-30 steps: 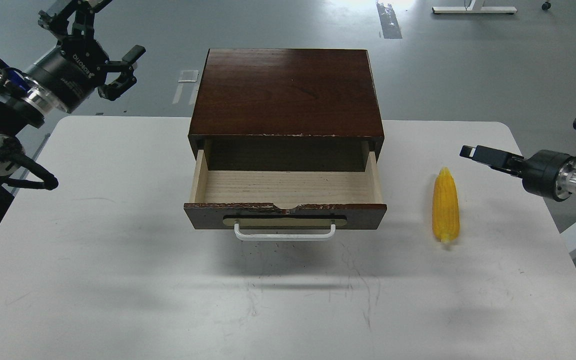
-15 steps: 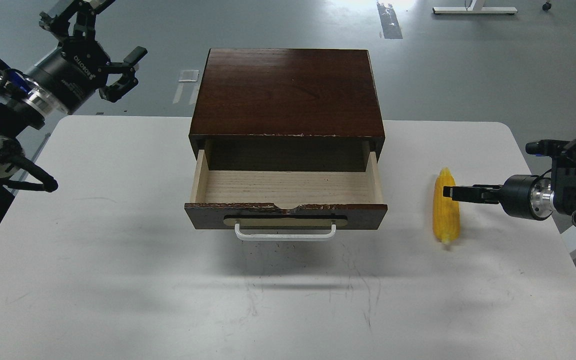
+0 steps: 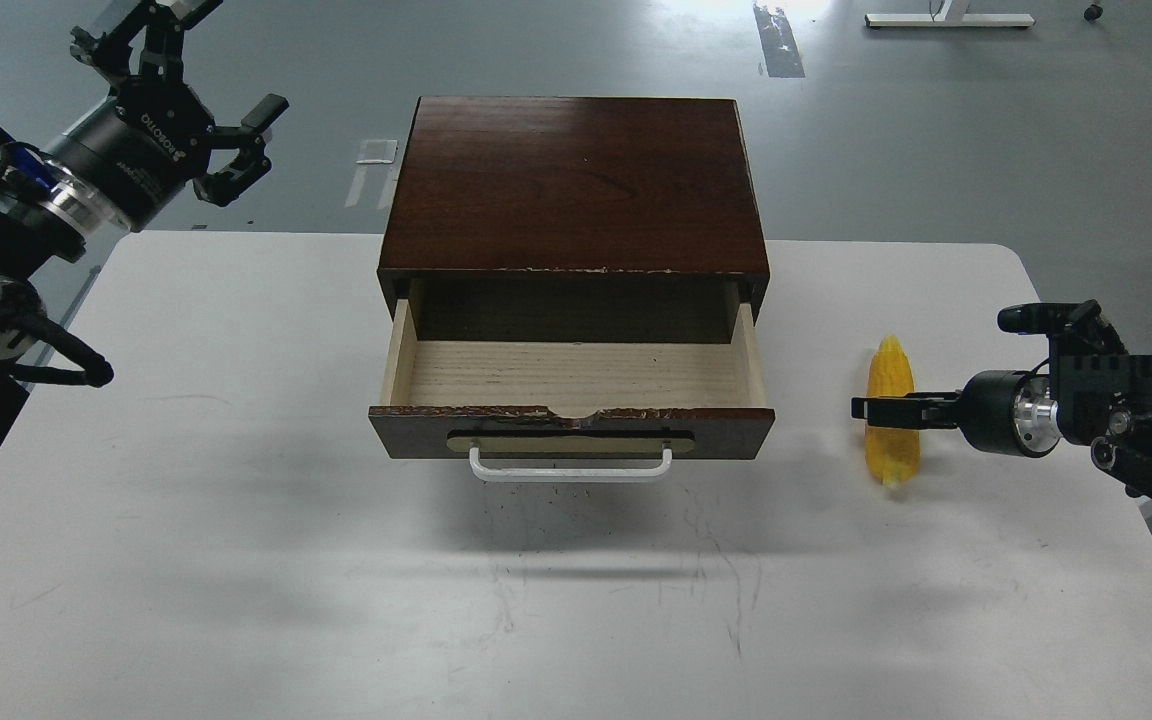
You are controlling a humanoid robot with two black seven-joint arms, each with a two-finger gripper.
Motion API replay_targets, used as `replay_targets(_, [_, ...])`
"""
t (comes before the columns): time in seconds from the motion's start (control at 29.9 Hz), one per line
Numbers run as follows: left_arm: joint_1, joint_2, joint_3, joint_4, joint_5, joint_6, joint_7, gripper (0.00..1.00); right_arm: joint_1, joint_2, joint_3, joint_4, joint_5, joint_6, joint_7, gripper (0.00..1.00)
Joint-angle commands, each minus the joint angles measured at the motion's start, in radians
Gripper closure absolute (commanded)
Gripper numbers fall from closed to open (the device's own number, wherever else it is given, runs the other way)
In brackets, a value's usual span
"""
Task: Put corn in drawer with both arms
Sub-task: 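Grasp the corn cob with the right gripper and lift it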
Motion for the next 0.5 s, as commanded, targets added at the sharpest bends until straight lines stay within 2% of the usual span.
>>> replay_targets(0.0, [0.000,0.000,-0.002,0.001,0.001,0.000,0.000,0.01,-0.003,0.014,-0.006,-0.013,0.000,-0.009,0.002,0.03])
replay_targets(0.13, [0.000,0.000,-0.002,0.000,0.001,0.000,0.000,0.01,-0.007,0.013,-0.009,-0.013,0.000,-0.012,0.015,0.13])
replay_targets(0.17, [0.000,0.000,-0.002,0.000,0.001,0.000,0.000,0.01,-0.009,0.010,-0.012,-0.013,0.000,-0.012,0.032,0.22])
replay_targets(0.27, [0.000,0.000,0.000,0.001,0.001,0.000,0.000,0.01,-0.015,0.007,-0.038,-0.014,0.000,-0.024,0.067,0.35])
replay_targets(0.33, [0.002,0.000,-0.002,0.001,0.001,0.000,0.000,0.01,-0.015,0.007,-0.048,-0.014,0.000,-0.033,0.068,0.40])
replay_targets(0.4, [0.003,0.000,-0.002,0.001,0.001,0.000,0.000,0.01,-0.015,0.005,-0.058,-0.017,0.000,-0.036,0.068,0.58])
replay_targets(0.47, [0.003,0.000,-0.002,0.001,0.001,0.000,0.000,0.01,-0.015,0.003,-0.058,-0.020,0.000,-0.036,0.068,0.62])
